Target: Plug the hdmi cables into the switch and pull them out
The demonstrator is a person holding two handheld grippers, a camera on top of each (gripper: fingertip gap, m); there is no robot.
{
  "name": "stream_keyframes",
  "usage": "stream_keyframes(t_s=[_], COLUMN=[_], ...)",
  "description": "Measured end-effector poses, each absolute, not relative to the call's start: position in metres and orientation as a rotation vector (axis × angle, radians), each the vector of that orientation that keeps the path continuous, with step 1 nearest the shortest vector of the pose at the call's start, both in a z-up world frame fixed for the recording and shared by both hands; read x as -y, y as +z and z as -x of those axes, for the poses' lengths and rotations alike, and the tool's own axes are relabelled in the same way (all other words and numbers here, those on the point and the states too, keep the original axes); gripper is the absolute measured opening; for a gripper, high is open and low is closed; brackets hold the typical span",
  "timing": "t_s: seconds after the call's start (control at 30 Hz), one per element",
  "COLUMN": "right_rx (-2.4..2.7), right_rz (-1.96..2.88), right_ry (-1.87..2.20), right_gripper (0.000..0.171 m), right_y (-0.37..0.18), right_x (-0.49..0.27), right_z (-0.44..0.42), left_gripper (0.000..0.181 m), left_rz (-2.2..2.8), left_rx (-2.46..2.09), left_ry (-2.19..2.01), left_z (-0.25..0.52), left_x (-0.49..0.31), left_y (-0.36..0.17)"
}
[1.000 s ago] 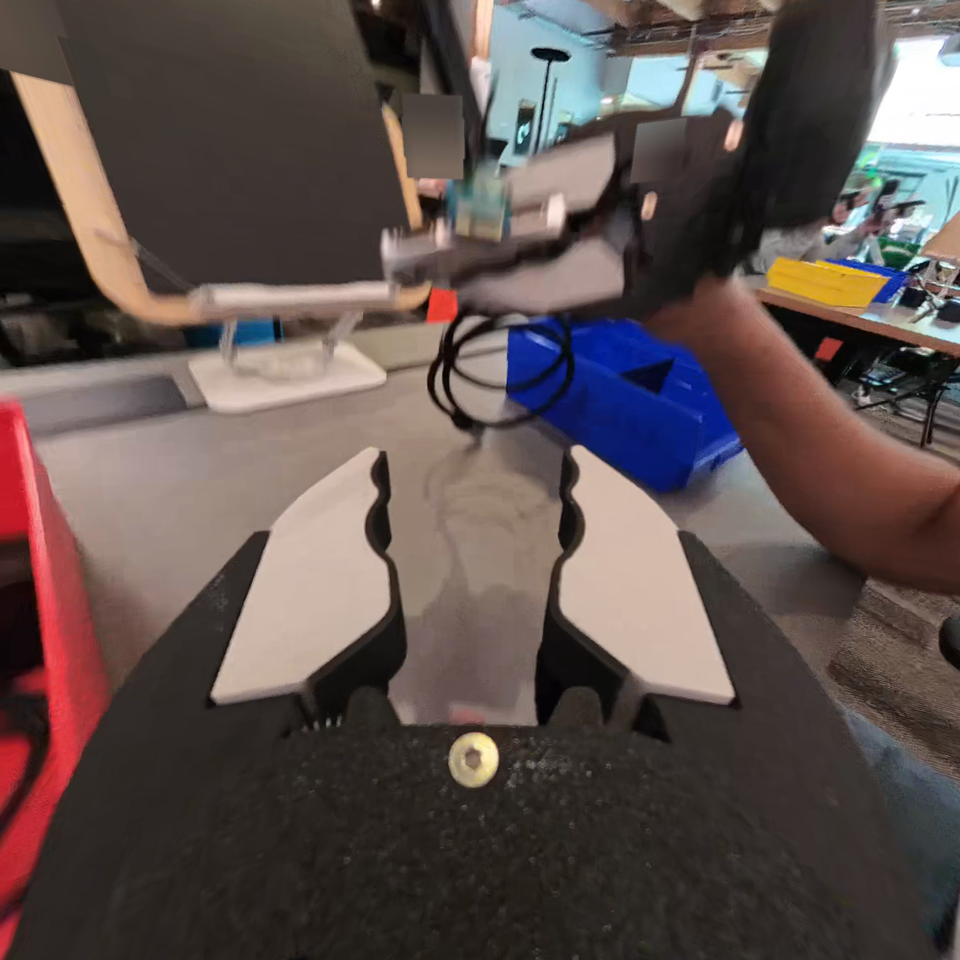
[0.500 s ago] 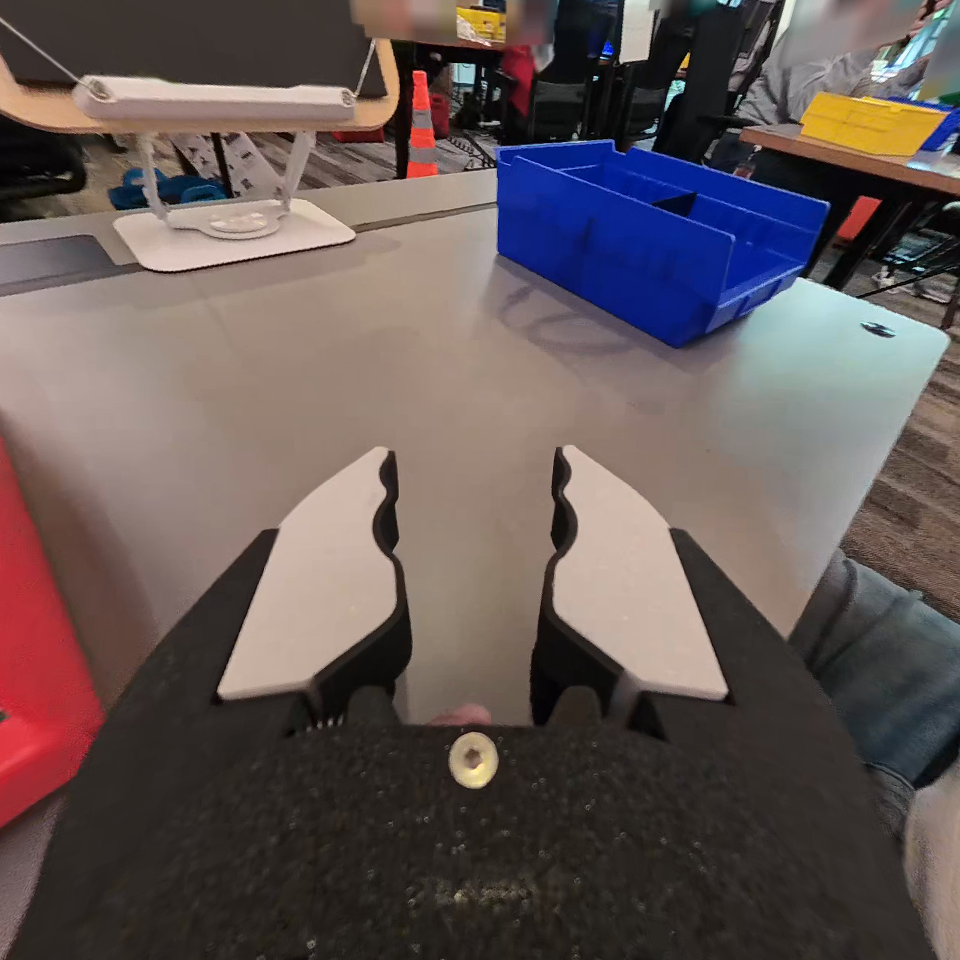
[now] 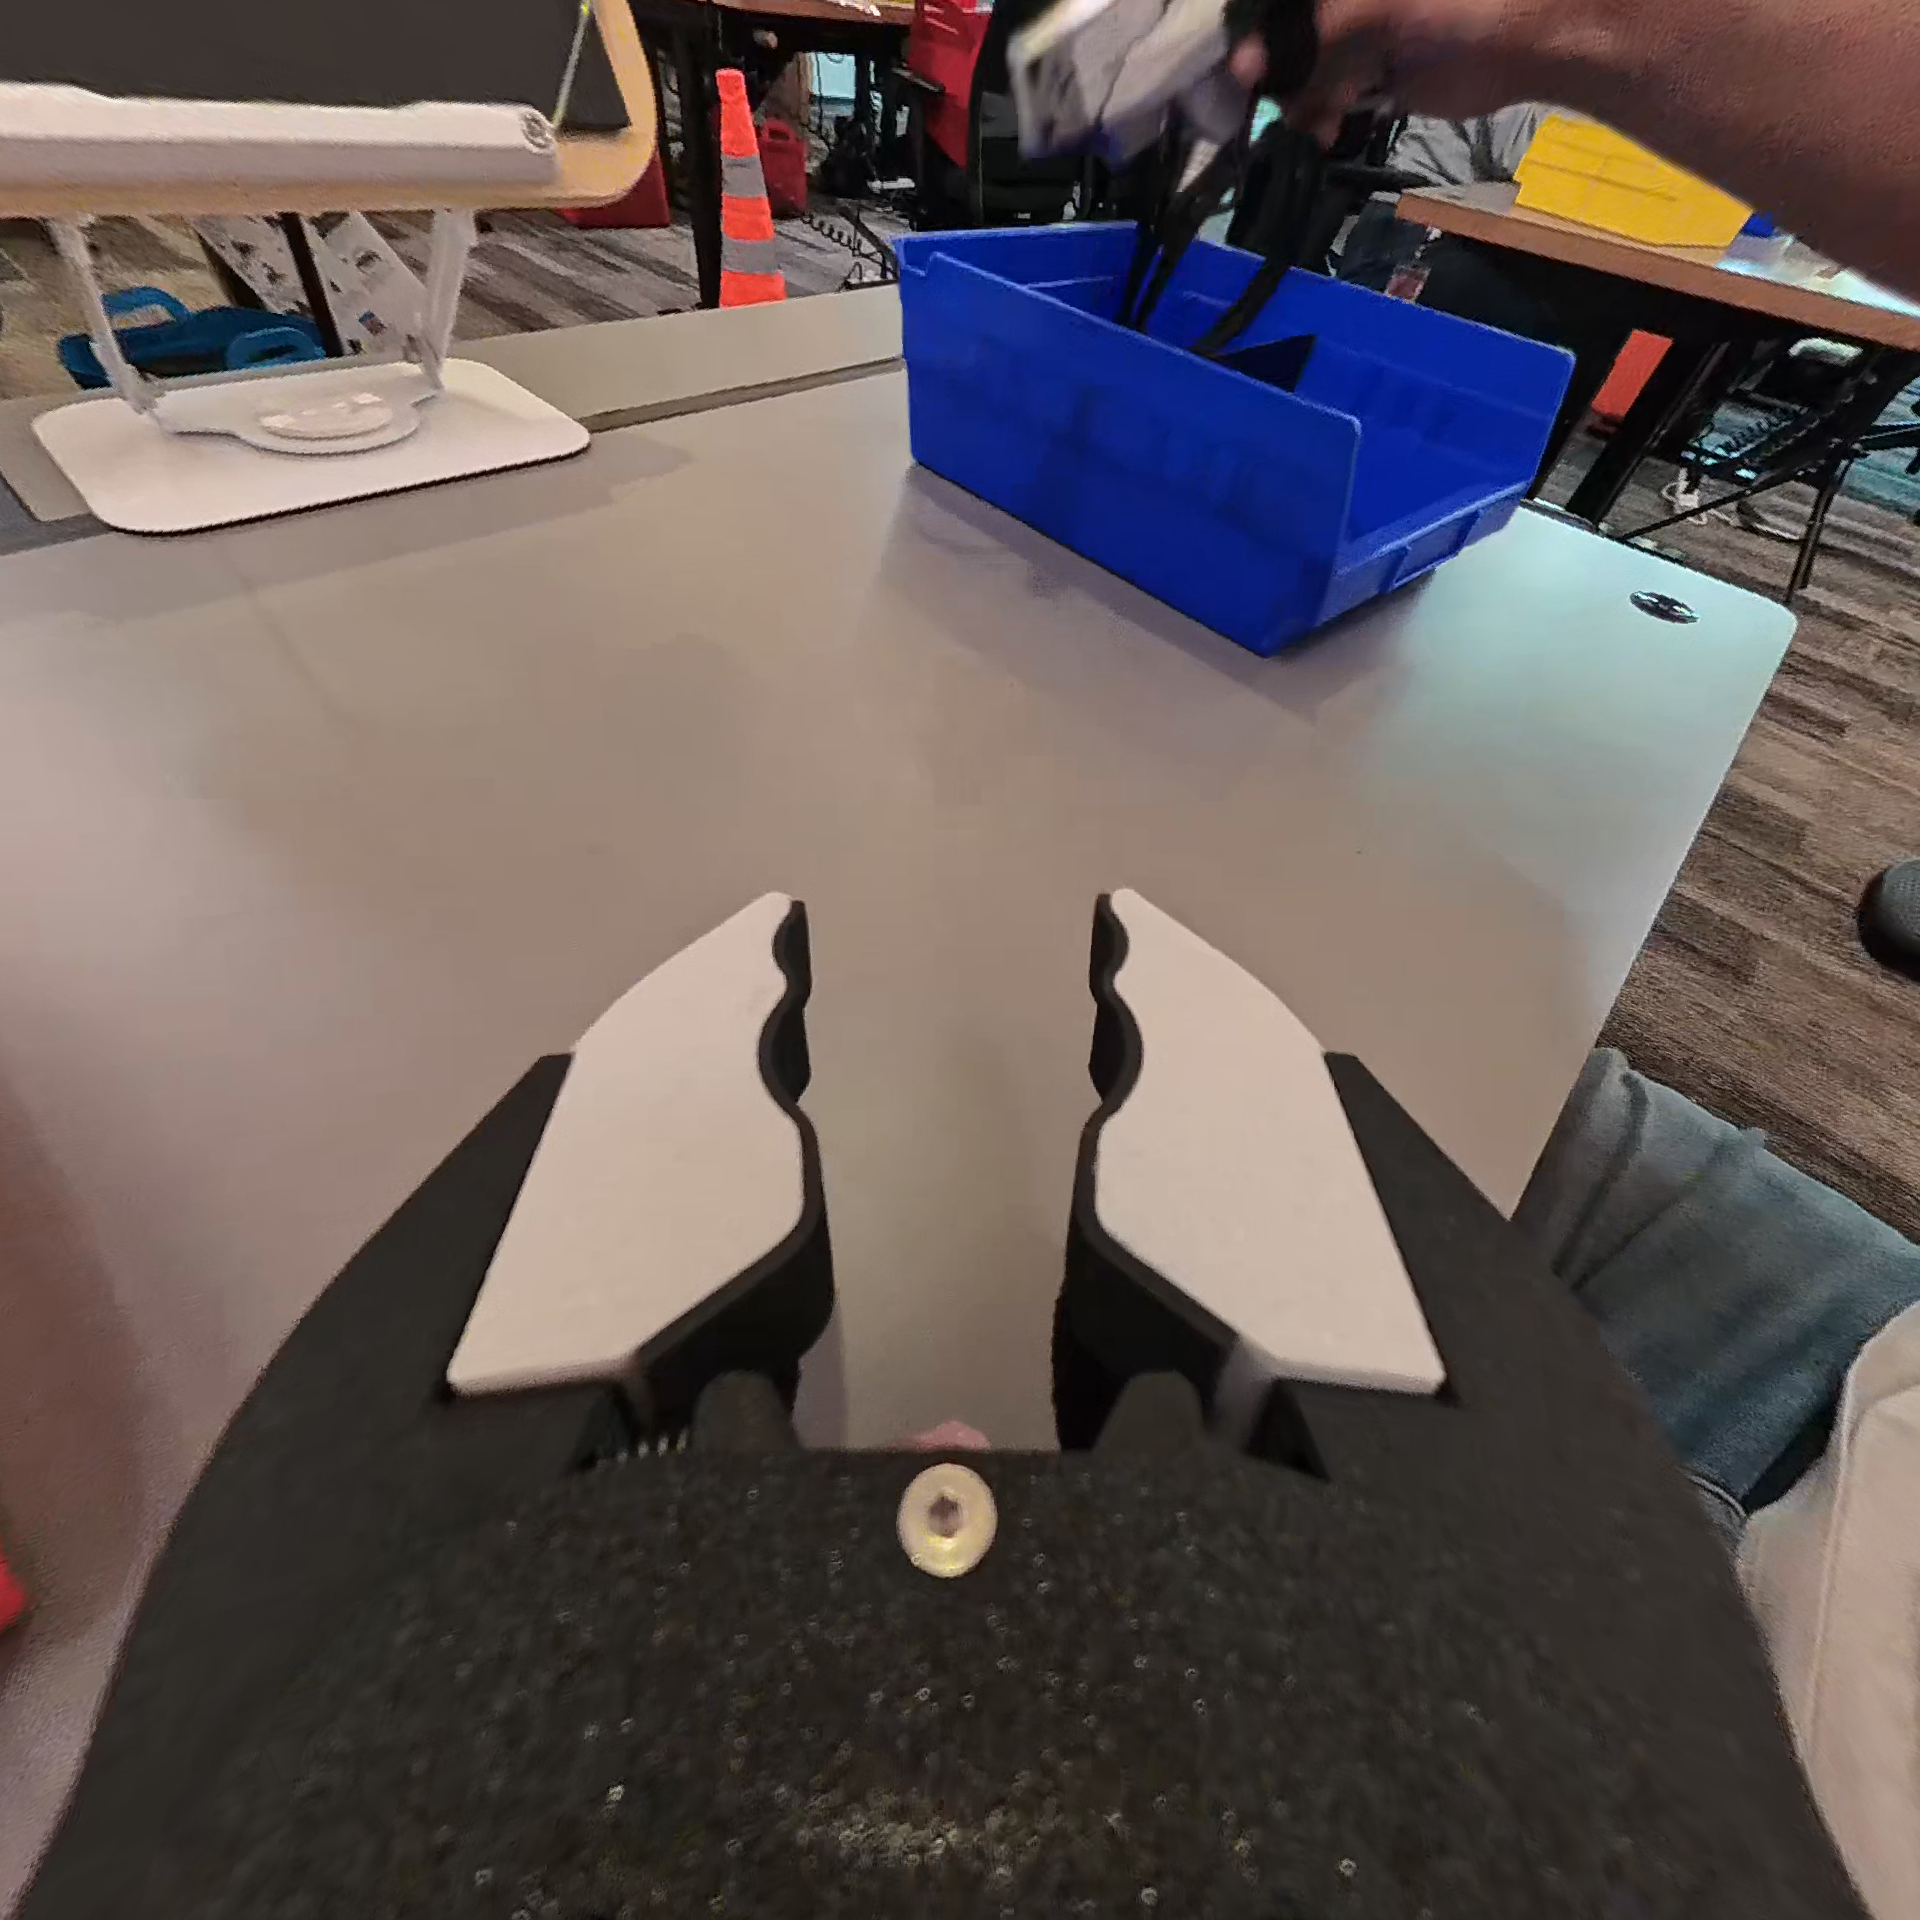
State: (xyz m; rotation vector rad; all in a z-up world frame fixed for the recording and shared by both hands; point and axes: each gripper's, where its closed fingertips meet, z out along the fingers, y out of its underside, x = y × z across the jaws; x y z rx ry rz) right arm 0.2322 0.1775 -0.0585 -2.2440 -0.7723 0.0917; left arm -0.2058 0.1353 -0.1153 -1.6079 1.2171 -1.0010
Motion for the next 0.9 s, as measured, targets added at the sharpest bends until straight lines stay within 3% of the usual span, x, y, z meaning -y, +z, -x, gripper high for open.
stream_keyframes(t_s=[0.17, 0.33, 0.6, 0.77, 0.9], right_rx=[0.850, 0.713, 0.758, 0.743, 0.644], right_rz=[2.723, 2.954, 3.040, 2.940, 2.820], right_ry=[0.097, 0.376, 0.229, 0.096, 0.042], right_gripper=[0.025, 0.026, 0.026, 0.074, 0.077], right_y=[-0.142, -0.158, -0.168, -0.133, -0.082], right_x=[-0.160, -0.150, -0.153, -0.155, -0.146], right_z=[-0.249, -0.256, -0.269, -0.278, -0.284], left_gripper=[0.050, 0.050, 0.050, 0.057, 0.058], left_rz=[1.603, 1.620, 1.603, 1.639, 1.655], left_rx=[-1.269, -1.296, -1.276, -1.199, -1.121], left_ry=[-0.968, -0.987, -0.953, -0.976, -1.007], left_z=[0.200, 0.198, 0.205, 0.215, 0.224], left_x=[-0.130, -0.123, -0.124, -0.135, -0.146], left_y=[-0.121, -0.126, -0.118, -0.113, -0.105])
